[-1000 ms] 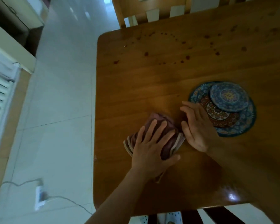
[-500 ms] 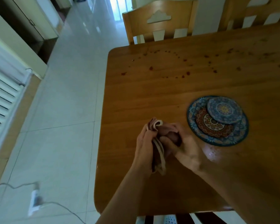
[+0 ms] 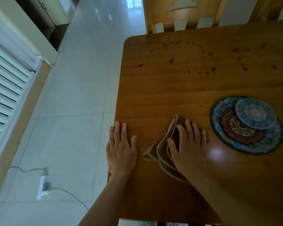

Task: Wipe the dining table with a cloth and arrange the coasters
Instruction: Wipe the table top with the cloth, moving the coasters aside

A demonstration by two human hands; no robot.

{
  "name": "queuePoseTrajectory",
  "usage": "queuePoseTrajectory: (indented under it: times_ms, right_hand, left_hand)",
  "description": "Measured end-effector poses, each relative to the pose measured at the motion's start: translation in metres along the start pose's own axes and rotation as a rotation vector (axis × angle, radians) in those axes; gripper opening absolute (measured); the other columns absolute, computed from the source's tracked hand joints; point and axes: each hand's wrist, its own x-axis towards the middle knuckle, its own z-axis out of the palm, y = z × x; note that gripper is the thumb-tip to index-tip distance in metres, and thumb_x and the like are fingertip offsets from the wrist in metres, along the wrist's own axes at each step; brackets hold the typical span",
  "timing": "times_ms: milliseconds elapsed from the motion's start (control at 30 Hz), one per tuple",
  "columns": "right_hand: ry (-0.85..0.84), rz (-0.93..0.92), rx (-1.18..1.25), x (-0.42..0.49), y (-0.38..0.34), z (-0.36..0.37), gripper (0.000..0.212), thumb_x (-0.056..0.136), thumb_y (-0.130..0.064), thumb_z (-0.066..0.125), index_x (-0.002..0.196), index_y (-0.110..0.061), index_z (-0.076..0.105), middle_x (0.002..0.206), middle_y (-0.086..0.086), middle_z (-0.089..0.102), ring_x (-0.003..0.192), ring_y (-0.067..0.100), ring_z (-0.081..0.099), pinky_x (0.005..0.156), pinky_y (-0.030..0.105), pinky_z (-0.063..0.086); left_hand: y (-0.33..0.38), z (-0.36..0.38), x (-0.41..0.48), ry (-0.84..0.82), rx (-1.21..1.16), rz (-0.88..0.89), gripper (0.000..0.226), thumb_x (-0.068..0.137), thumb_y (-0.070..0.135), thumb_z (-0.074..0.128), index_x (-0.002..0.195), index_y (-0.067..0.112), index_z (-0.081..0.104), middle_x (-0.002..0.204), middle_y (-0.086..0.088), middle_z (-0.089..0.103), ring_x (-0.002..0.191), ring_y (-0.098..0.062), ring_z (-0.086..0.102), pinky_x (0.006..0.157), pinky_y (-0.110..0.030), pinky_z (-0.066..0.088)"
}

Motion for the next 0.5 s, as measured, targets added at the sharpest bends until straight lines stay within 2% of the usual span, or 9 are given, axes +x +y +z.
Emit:
queuePoseTrajectory:
  times_ms: [67,167,300,400,500]
  right_hand:
    - [0.037,-0.044,-0.073,0.024,-0.007,0.001,0.068,0.096,-0.06,0.018,0.147,-0.019,0.035,0.16,0.01,0.024,0.149,0.03,0.015,0.121,0.051,0.007]
    - [0.01,-0.109,-0.126,0.075,-0.023,0.004,0.074,0.094,-0.066,0.012,0.15,-0.02,0.029,0.161,0.009,0.02,0.149,0.031,0.013,0.12,0.053,0.008]
    - [-0.006,-0.162,-0.154,0.12,-0.053,0.01,0.075,0.093,-0.069,0.012,0.153,-0.024,0.022,0.163,0.005,0.013,0.15,0.028,0.008,0.121,0.052,0.004]
    - [-0.003,-0.282,-0.177,0.104,-0.064,0.012,0.071,0.094,-0.068,0.012,0.154,-0.03,0.018,0.164,0.0,0.01,0.15,0.026,0.006,0.12,0.051,0.003]
    - [-0.042,-0.47,-0.14,0.042,-0.064,0.019,0.07,0.095,-0.064,0.015,0.154,-0.027,0.023,0.163,0.002,0.015,0.15,0.025,0.009,0.12,0.049,0.003]
  left_hand:
    - [-0.001,0.0,0.002,0.017,-0.003,-0.002,0.063,0.098,0.055,0.018,0.154,0.027,0.014,0.164,0.007,0.003,0.15,-0.014,-0.003,0.116,-0.04,0.021]
    - [-0.002,0.003,0.003,0.022,0.01,0.01,0.067,0.095,0.057,0.014,0.154,0.026,0.015,0.164,0.006,0.004,0.151,-0.014,-0.002,0.116,-0.039,0.021]
    - [-0.002,0.002,0.003,0.017,-0.027,0.006,0.065,0.096,0.056,0.016,0.154,0.027,0.018,0.164,0.007,0.006,0.15,-0.013,-0.002,0.117,-0.04,0.02]
    - [-0.002,-0.002,0.002,0.022,-0.109,0.004,0.076,0.089,0.065,0.004,0.154,0.028,0.02,0.163,0.009,0.006,0.15,-0.009,-0.002,0.117,-0.039,0.019]
    - [-0.005,-0.005,-0.001,0.037,-0.191,0.013,0.08,0.085,0.069,0.003,0.153,0.03,0.021,0.163,0.01,0.009,0.149,-0.007,0.001,0.117,-0.041,0.021]
